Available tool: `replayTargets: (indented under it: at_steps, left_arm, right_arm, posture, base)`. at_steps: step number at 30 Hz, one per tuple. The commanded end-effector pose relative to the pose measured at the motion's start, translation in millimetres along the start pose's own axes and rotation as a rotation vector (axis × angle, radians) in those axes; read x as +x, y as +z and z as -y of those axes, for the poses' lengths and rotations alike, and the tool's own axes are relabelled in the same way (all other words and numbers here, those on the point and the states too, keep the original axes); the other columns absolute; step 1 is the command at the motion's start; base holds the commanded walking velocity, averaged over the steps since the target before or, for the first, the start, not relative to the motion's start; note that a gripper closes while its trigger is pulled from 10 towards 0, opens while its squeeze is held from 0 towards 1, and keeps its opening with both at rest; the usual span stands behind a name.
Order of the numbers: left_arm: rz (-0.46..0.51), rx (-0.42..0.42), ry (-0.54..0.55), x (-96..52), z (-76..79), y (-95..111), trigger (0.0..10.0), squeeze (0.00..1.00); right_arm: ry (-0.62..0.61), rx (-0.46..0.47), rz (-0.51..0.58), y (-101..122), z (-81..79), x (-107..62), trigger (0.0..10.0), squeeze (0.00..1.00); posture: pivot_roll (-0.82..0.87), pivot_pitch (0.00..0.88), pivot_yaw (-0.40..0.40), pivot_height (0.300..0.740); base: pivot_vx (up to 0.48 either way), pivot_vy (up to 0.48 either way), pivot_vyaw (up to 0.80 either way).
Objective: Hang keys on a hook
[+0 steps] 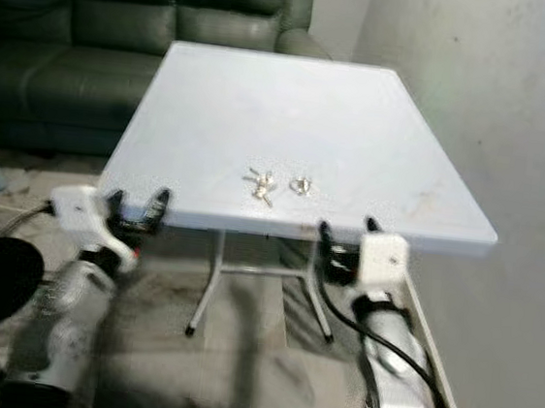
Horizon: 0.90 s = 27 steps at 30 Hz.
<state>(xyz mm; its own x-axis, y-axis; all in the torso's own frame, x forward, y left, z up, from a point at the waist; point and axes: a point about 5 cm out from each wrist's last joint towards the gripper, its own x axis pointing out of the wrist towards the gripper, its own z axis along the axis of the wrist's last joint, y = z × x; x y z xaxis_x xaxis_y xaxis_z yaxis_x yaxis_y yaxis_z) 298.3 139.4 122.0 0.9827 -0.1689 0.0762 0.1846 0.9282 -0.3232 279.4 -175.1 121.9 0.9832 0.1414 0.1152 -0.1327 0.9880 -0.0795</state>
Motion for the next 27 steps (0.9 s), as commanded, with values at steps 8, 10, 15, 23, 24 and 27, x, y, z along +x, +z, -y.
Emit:
replayTargets:
  at_steps: [8,10,15,23,24,27]
  left_arm:
    - [0.005,0.006,0.029,-0.6,-8.1,4.4,10.0,0.0]
    - [0.002,0.014,0.036,-0.6,-7.9,4.2,10.0,0.0]
    - [0.011,0.032,0.045,-0.9,-7.3,4.4,10.0,0.0]
    - [-0.006,0.03,0.061,-1.4,-5.5,0.5,10.0,0.0]
    - [-0.011,0.031,0.056,-1.4,-4.3,-0.4,10.0,0.0]
    - [-0.012,0.035,0.048,-1.1,-3.2,-0.3,10.0,0.0]
  right_arm:
    - [0.02,0.012,0.021,4.8,-6.8,3.8,10.0,0.0]
    - [0.021,0.013,0.02,4.7,-6.7,3.8,10.0,0.0]
    - [0.023,0.029,0.006,2.8,-7.7,3.9,10.0,0.0]
    - [0.076,0.062,-0.067,-4.9,-14.4,2.9,10.0,0.0]
    - [0.104,0.087,-0.093,-8.5,-17.0,1.6,10.0,0.0]
    - [0.155,0.073,-0.085,-8.3,-18.9,0.5,10.0,1.0]
  posture:
    - [0.01,0.019,-0.052,0.732]
    - [0.01,0.019,-0.052,0.732]
    - [0.01,0.018,-0.052,0.732]
    - [0.01,0.015,-0.055,0.732]
    - [0.01,0.013,-0.056,0.732]
    - [0.01,0.013,-0.056,0.732]
  base:
    - [0.439,0.0,0.0]
    - [0.0,0.0,0.0]
    - [0.0,0.0,0.0]
    - [0.0,0.0,0.0]
    - [0.0,0.0,0.0]
    - [0.0,0.0,0.0]
